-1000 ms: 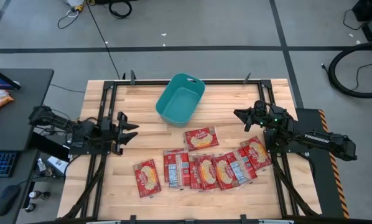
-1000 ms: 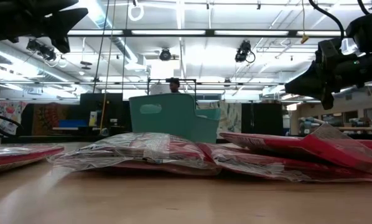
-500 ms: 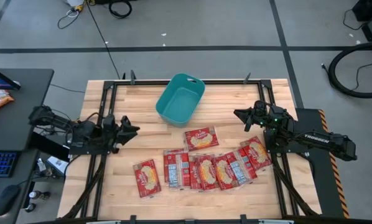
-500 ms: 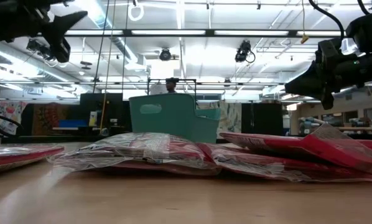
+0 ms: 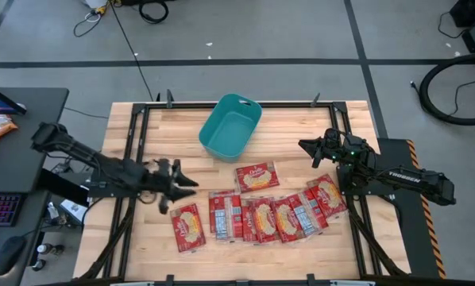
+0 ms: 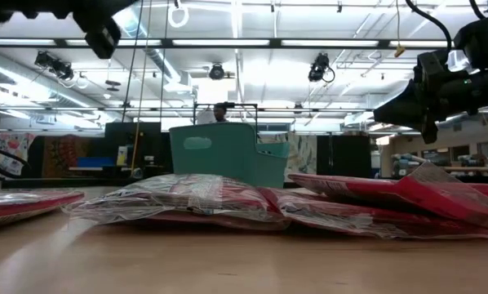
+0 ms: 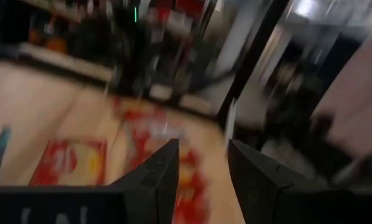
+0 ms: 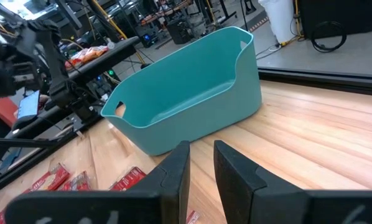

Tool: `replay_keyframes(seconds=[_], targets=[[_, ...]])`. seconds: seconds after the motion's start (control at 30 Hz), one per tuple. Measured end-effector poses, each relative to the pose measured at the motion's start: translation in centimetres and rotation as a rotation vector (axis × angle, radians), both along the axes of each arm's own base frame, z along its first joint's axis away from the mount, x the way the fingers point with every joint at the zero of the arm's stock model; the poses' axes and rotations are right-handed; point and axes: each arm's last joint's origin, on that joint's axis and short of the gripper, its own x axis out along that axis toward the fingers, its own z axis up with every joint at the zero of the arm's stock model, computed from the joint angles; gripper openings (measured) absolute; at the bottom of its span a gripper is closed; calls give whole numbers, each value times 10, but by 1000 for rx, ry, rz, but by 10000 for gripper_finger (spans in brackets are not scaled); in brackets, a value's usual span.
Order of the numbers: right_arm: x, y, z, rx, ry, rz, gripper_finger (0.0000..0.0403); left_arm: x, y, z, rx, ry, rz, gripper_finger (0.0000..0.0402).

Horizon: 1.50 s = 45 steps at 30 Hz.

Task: Sort popcorn bags into baskets
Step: Put the popcorn bag into the green bin

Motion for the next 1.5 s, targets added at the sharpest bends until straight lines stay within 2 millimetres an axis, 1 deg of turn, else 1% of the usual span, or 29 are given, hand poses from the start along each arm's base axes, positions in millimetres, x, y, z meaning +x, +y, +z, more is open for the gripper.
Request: replay_keyframes(seconds=[0.1,0.23,0.37,0.47,0.6,0.83,0.97,1.1,1.17,1.27,1.37,1.43,1.5], targets=[[0,0,0,0,0,0,77,13,-6,-3,65,179,-1,142],[0,0,0,0,-1,0,77,25,-11,-7,78,384,30,142],[0,0,0,0,-1,0,77,35,-18,-8,107,528,45,142],[0,0,0,0,-1,0,77,41,-24,-8,150,604,37,142],[0,0,0,0,-1,0,77,52,-30,-5,184,664,41,142],[0,0,1,-4,-9,0,77,72,-38,-4,277,688,71,142],[0,0,1,-5,-10,0,77,89,-44,0,335,677,81,142],[0,0,1,-5,-11,0,77,106,-50,-1,401,711,64,142],[0,0,1,-5,-11,0,77,113,-54,-6,462,743,43,142],[0,0,2,-7,-14,0,77,120,-59,-19,568,788,-24,142],[0,0,2,-8,-16,0,77,121,-66,-32,652,829,-91,142],[0,0,2,-8,-17,0,77,120,-69,-38,672,856,-108,142],[0,0,2,-8,-17,0,77,119,-70,-40,677,868,-114,142]])
